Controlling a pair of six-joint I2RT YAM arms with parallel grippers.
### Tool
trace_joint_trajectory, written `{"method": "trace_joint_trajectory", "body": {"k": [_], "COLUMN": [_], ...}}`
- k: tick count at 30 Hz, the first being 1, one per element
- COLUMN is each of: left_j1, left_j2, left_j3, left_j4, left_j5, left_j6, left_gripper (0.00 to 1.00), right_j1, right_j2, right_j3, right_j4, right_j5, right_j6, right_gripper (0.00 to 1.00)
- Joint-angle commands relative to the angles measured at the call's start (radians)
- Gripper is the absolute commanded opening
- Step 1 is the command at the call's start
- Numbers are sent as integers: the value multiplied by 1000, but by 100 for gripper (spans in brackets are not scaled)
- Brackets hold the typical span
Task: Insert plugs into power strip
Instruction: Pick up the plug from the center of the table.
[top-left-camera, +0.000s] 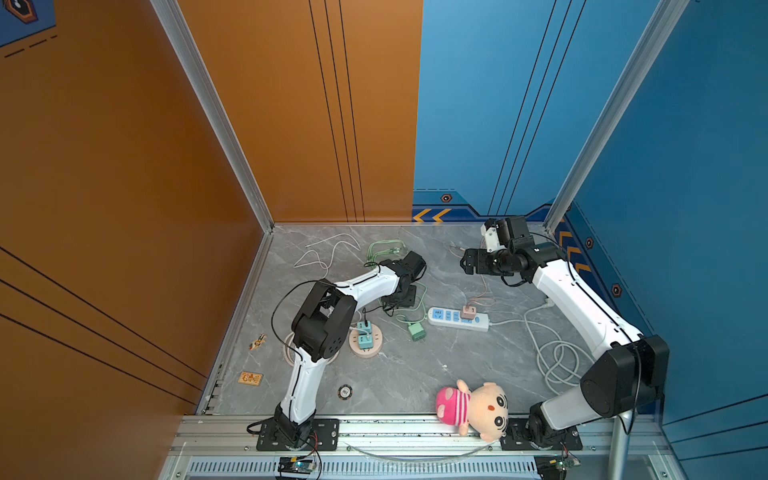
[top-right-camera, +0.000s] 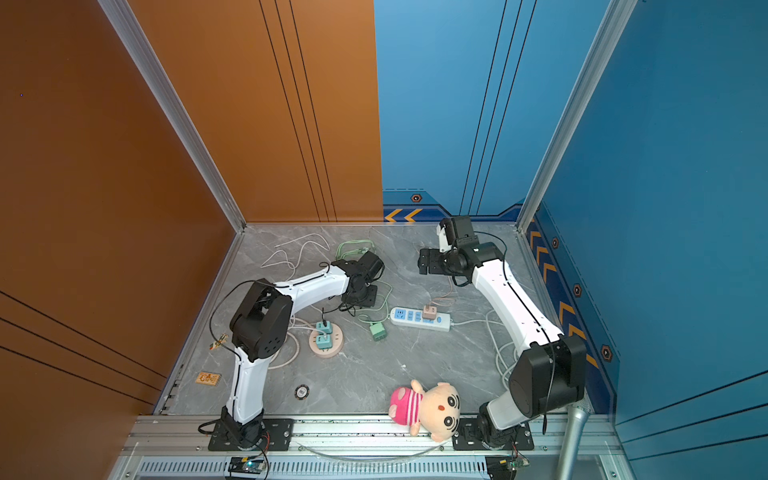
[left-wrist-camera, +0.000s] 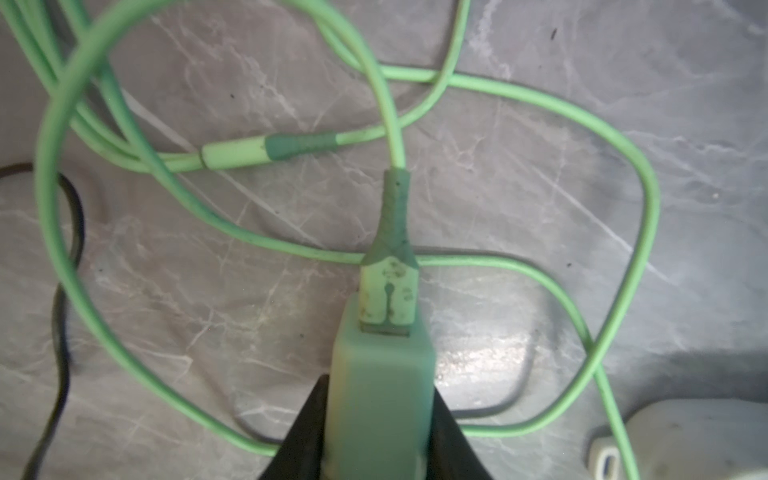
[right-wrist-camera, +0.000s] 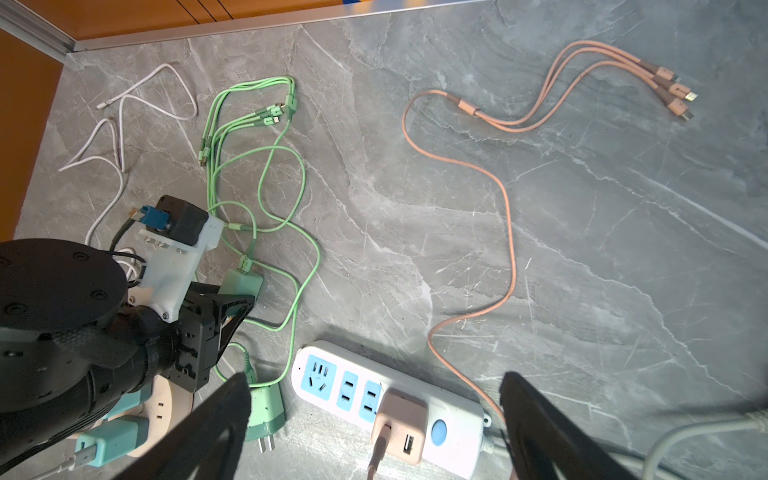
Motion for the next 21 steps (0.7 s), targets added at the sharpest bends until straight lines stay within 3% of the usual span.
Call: {"method": "trace_joint_trajectory", "body": {"k": [1,8,16,21], "left_j1": [7,8,20,-6], "left_j2": [-6,-87,-313,-413], "left_j3": [-13,-37,-270,-363], "left_j4": [-19,50,365,474], "left_j5": [-19,6,24,92], "left_j6": [11,83,160,303], "left_gripper": [27,20,19,21], "right_j1": [6,9,15,16], "right_j2": [2,30,48,55], "right_j3": [21,36,50,46], "right_j4": [-29,-30,-25,11], "right_j5": [-22,-90,-177,-338], "right_j6": [-14,15,12,16], "right_gripper": [95,94,93,92]}}
